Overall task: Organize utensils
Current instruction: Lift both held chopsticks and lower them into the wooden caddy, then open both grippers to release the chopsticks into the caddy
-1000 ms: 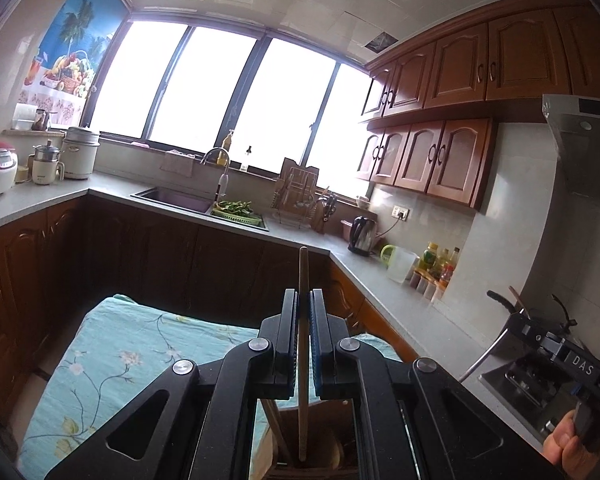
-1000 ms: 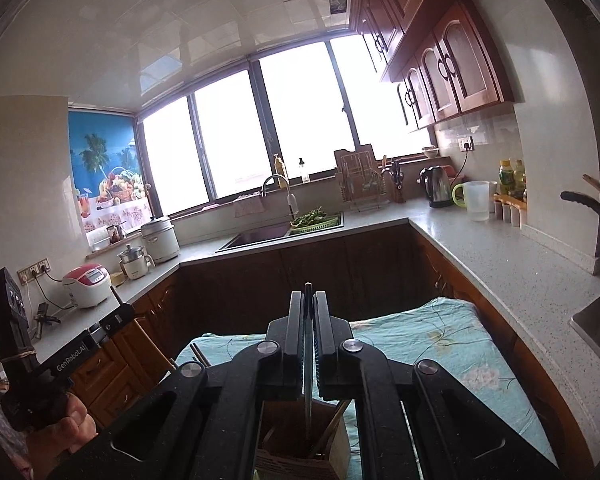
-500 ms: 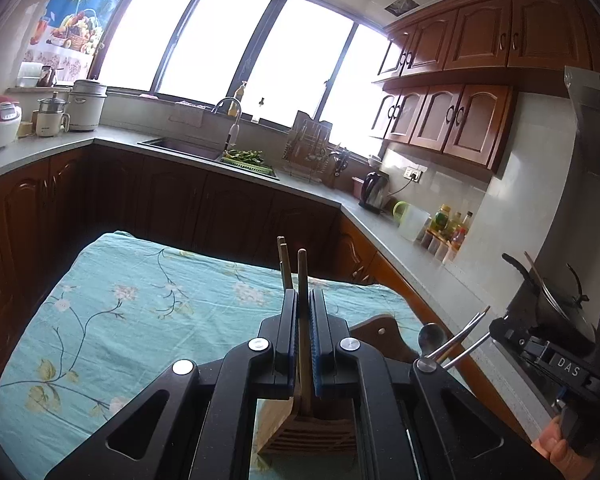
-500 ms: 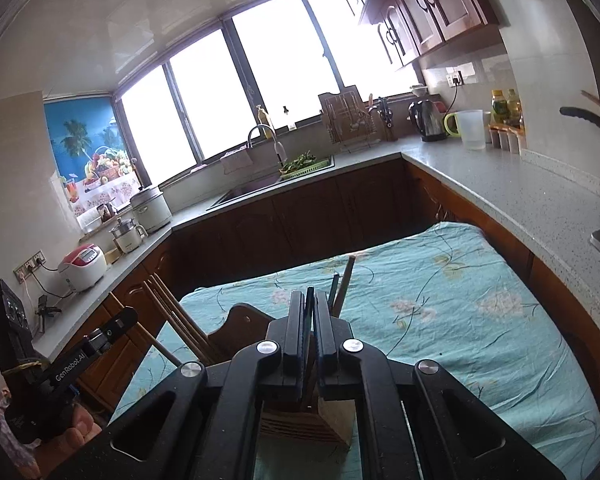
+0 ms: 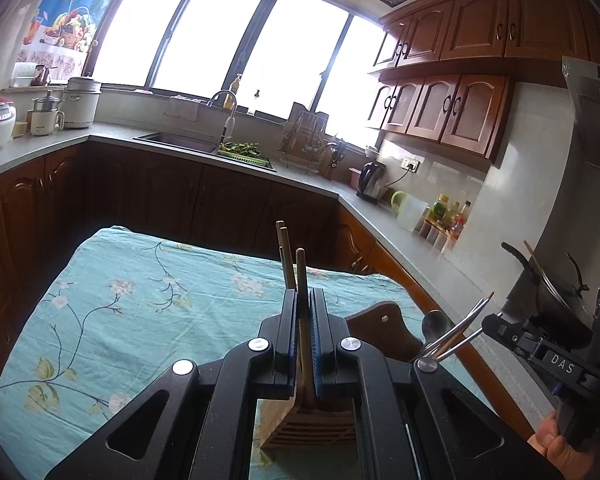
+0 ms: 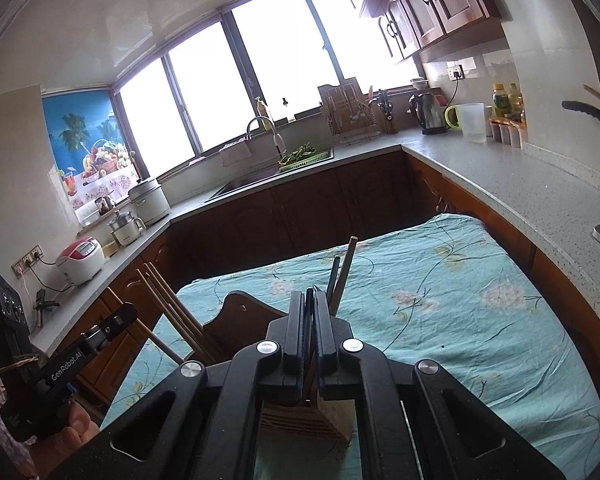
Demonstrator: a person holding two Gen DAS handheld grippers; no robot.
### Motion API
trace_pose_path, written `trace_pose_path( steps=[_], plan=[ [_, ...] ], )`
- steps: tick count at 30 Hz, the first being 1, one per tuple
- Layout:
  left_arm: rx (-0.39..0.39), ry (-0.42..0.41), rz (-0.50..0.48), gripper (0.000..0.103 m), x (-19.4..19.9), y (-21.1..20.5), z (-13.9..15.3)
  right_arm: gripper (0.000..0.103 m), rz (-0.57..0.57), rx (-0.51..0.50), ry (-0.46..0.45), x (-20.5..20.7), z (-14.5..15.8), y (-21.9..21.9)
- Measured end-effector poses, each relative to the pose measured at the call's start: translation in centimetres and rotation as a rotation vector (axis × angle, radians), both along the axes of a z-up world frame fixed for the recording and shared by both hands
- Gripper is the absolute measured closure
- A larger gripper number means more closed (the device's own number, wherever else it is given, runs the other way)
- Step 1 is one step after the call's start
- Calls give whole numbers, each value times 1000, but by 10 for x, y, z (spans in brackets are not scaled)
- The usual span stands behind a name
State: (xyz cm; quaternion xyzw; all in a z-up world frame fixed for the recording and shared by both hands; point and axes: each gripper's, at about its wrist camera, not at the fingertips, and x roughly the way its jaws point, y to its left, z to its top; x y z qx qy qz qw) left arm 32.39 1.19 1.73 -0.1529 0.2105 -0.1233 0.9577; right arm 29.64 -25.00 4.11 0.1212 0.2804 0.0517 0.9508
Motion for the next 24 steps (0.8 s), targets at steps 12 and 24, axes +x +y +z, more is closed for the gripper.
trace_pose_path(
  steps=[12, 24],
  plan=[
    [25, 27, -8, 97, -1, -5, 2, 92, -1, 1, 2, 0, 0, -3],
    [72, 4, 73, 23, -36, -6, 19, 3, -68, 16, -114, -35, 16, -18]
  ],
)
